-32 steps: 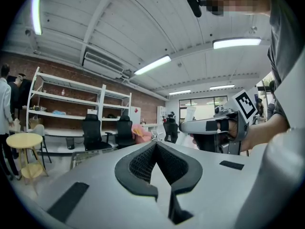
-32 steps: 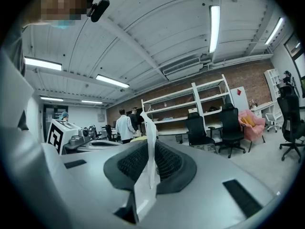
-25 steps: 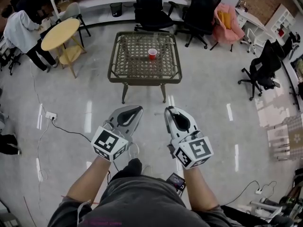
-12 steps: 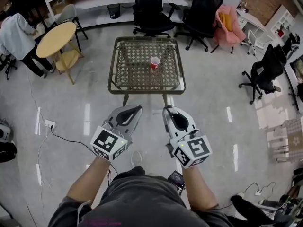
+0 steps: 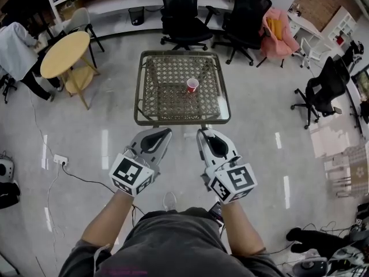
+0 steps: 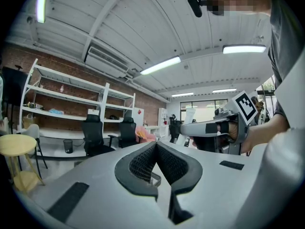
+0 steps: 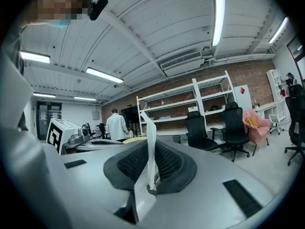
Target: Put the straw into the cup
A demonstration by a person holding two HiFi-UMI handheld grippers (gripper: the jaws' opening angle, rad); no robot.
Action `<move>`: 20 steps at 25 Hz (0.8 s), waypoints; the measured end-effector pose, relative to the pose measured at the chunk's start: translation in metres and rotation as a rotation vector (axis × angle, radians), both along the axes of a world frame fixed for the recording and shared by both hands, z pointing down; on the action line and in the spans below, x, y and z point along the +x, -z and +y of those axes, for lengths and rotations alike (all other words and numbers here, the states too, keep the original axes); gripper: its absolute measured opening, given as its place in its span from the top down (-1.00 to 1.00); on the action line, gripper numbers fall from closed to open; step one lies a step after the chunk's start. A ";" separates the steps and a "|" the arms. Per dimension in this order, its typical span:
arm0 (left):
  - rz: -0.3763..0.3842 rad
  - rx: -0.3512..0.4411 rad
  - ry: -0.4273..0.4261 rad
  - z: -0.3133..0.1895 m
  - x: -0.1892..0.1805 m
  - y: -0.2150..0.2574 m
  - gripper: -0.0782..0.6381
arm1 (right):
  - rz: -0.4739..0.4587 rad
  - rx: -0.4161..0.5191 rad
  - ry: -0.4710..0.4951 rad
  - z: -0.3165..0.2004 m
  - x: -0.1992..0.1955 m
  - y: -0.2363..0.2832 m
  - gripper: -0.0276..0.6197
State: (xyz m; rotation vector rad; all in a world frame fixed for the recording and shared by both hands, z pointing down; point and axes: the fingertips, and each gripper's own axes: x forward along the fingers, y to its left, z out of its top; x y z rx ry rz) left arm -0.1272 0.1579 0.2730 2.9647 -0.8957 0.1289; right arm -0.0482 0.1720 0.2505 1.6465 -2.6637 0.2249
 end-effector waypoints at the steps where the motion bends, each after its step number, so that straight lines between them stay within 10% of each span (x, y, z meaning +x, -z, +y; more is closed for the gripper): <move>1: 0.000 0.000 -0.002 -0.004 -0.002 0.001 0.76 | 0.002 0.001 -0.001 -0.004 -0.002 0.001 0.78; 20: -0.011 -0.011 0.008 -0.071 0.010 -0.015 0.76 | -0.011 -0.009 -0.015 -0.075 0.017 -0.014 0.78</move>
